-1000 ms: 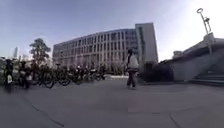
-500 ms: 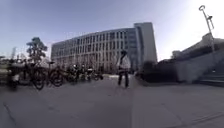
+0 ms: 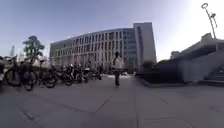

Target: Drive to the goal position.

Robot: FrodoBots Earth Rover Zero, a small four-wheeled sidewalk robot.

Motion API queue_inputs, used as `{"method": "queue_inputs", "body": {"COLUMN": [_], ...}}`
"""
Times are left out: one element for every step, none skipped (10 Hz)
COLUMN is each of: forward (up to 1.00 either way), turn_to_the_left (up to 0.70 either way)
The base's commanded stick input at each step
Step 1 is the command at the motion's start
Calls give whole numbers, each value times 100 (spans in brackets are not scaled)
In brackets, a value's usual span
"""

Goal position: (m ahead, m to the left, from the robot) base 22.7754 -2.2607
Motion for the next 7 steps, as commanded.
{"method": "queue_inputs", "body": {"forward": [100, 100, 100, 100, 100, 100, 100], "turn_to_the_left": [4, 4, 4, 4, 4, 4, 4]}}
